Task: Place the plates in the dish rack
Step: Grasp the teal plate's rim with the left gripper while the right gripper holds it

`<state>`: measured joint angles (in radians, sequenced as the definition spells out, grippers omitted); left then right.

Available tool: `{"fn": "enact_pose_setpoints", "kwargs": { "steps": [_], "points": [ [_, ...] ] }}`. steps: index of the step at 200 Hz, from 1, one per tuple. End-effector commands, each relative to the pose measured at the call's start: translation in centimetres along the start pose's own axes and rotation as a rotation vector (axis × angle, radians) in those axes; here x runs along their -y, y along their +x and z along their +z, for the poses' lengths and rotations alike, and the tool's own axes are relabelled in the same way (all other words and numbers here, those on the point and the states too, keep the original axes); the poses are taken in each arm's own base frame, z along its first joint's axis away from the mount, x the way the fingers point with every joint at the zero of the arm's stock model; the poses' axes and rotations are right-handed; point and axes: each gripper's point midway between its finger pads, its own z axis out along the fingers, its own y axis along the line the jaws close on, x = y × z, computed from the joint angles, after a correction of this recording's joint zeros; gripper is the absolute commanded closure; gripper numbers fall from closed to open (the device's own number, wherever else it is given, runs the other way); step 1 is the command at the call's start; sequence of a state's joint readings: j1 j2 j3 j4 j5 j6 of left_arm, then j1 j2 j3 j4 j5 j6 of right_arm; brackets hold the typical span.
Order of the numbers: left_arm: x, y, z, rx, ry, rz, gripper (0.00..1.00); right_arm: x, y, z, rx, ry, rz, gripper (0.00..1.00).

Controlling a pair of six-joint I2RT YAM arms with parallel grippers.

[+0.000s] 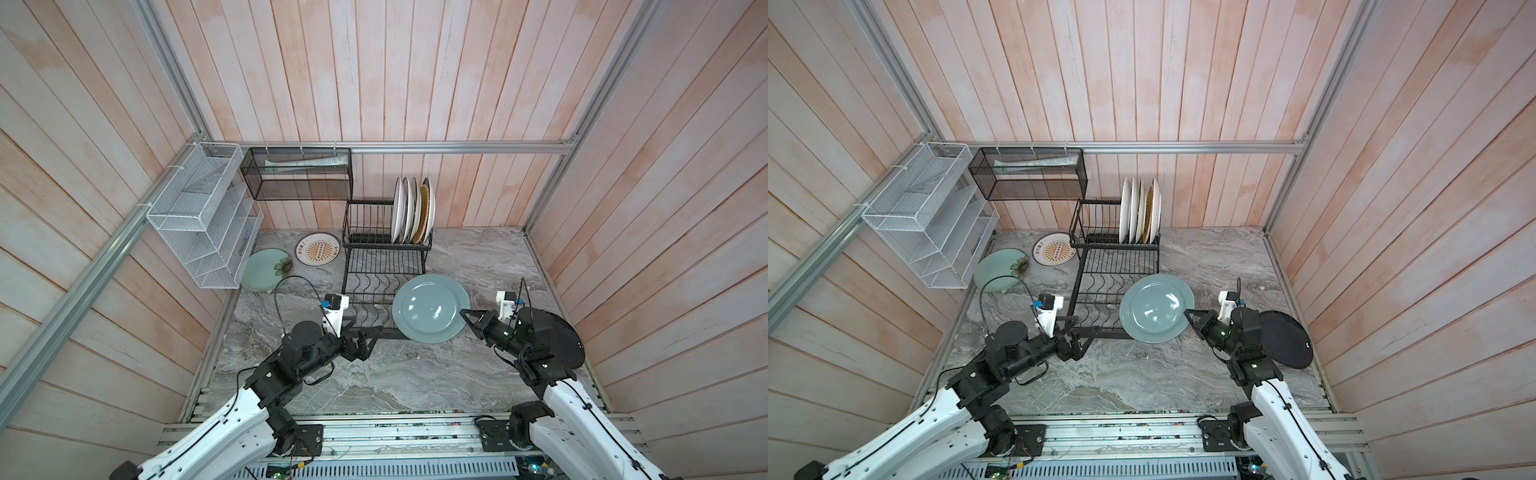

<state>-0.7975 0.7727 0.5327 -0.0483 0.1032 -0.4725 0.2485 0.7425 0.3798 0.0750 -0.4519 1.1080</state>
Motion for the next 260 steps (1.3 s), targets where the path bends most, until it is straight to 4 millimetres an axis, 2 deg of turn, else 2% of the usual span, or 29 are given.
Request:
{"fn": "enact_pose_setpoints", "kwargs": {
  "steps": [1,21,56,77,114,143,180,260],
  "points": [
    [4.0,-3.3,1.8,0.102,0.054,0.101,0.00,-4.0,-2.0,-0.2,0.100,-0.137,-0.028,1.00],
    [6.8,-1.9,4.2,0.050,0.050,0.283,0.00,-3.7,-2.1,-0.1,0.113,-0.121,0.000,1.00],
    [9.3,0.8,7.0,0.018,-0.017,0.714,0.00,-3.9,-2.4,-0.5,0.154,-0.085,0.019,1.00],
    [10.0,2.0,8.2,0.005,-0.071,0.925,0.00,-3.8,-2.7,-0.7,0.168,-0.044,0.045,1.00],
    [10.1,2.8,9.9,0.004,-0.143,1.141,0.00,-4.0,-2.1,-0.4,0.139,-0.029,0.071,1.00],
    [10.1,3.3,11.0,0.005,-0.166,1.228,0.00,-4.5,-1.6,-0.4,0.136,-0.028,0.079,1.00],
    [9.7,4.1,12.7,-0.020,-0.205,1.293,0.11,-5.4,-1.0,-0.5,0.126,-0.046,0.085,1.00],
    [8.5,6.2,15.7,-0.070,-0.254,1.310,0.22,-5.8,-0.5,-1.0,0.121,-0.067,0.099,1.00]
  ]
}}
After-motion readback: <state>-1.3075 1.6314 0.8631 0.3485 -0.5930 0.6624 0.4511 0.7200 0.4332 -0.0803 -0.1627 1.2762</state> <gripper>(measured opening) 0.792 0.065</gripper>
